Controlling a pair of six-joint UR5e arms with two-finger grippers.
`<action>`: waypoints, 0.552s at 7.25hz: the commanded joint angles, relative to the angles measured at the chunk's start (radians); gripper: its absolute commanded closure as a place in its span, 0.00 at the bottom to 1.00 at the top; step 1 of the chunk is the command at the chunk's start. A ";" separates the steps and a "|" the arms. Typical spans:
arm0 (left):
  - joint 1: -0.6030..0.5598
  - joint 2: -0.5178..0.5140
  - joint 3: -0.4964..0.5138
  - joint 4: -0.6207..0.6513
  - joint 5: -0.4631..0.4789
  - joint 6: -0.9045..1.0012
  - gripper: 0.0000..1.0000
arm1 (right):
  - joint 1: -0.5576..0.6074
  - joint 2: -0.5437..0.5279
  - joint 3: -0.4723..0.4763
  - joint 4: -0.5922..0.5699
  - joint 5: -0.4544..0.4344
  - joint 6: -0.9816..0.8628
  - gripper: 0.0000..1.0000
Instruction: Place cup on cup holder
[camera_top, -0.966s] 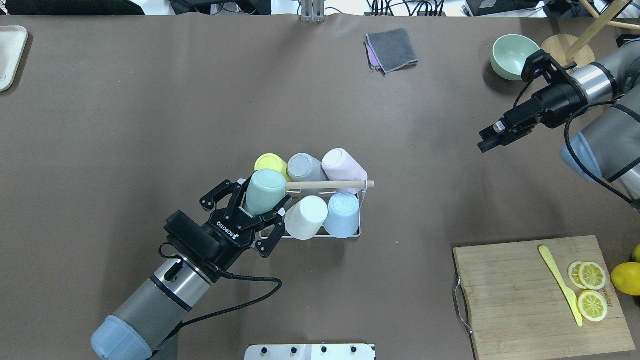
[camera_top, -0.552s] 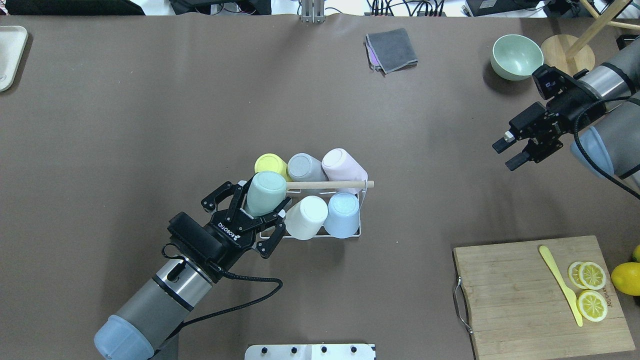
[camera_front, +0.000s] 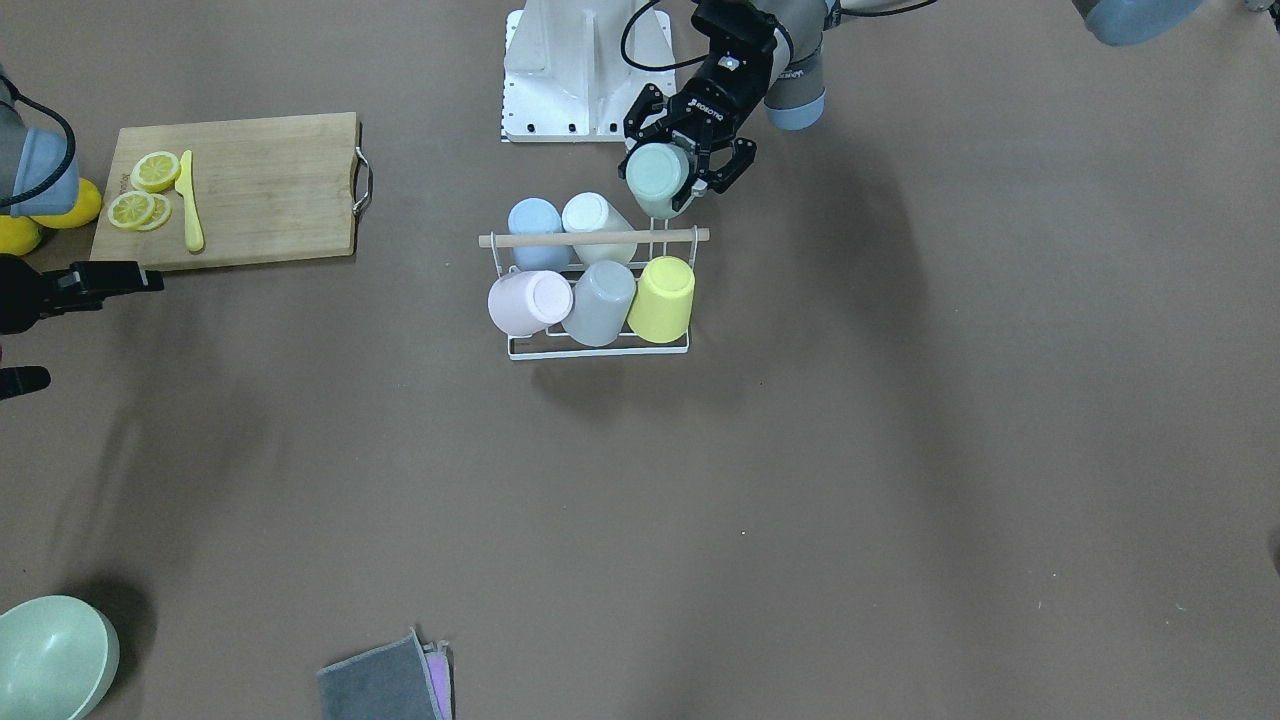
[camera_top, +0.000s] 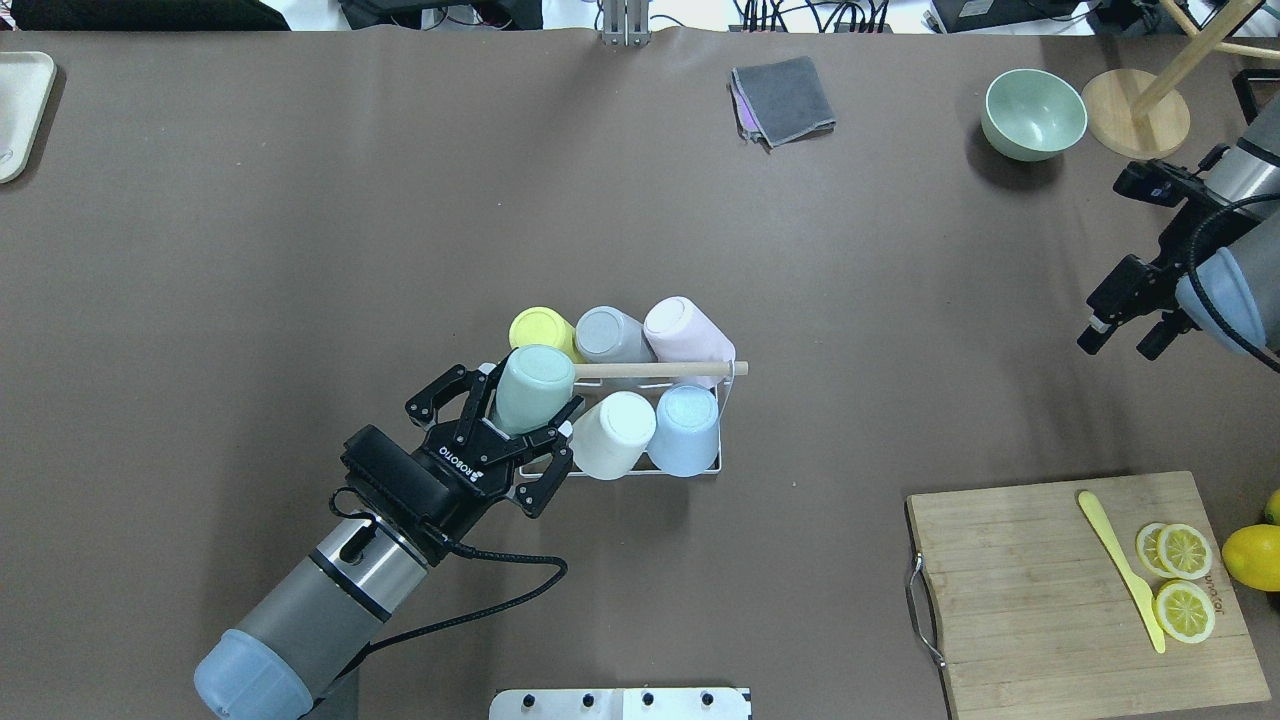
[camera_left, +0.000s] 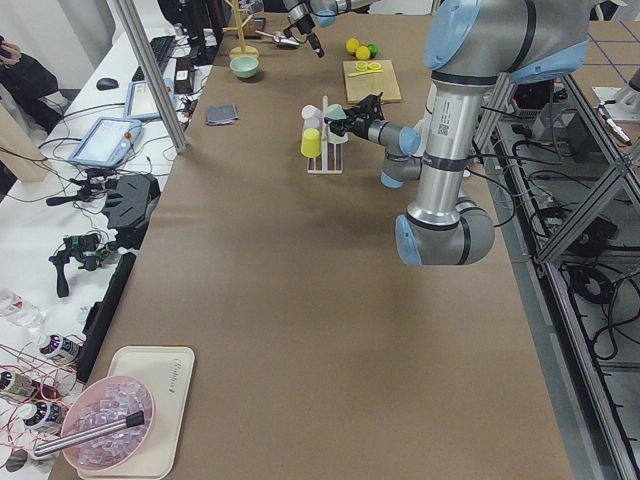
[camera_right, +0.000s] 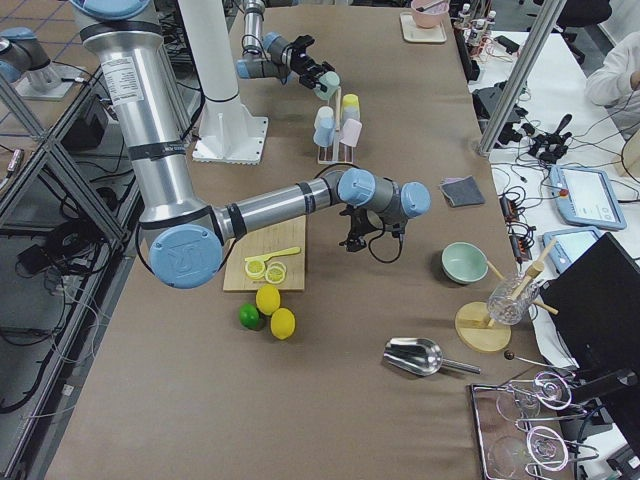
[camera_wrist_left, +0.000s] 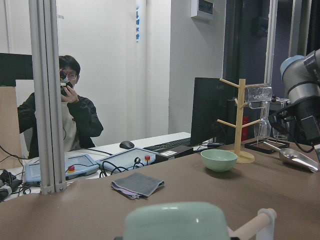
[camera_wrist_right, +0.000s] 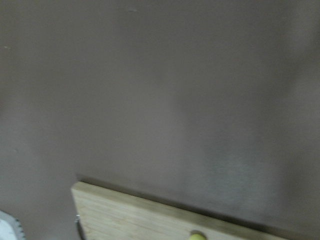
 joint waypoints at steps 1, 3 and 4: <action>0.000 -0.009 0.019 0.000 0.000 0.000 1.00 | 0.056 -0.075 0.003 0.192 -0.117 0.016 0.01; 0.000 -0.016 0.028 0.000 0.000 0.001 1.00 | 0.097 -0.120 0.011 0.341 -0.154 0.016 0.01; 0.000 -0.016 0.028 0.000 0.001 0.001 1.00 | 0.113 -0.138 0.009 0.378 -0.154 0.020 0.01</action>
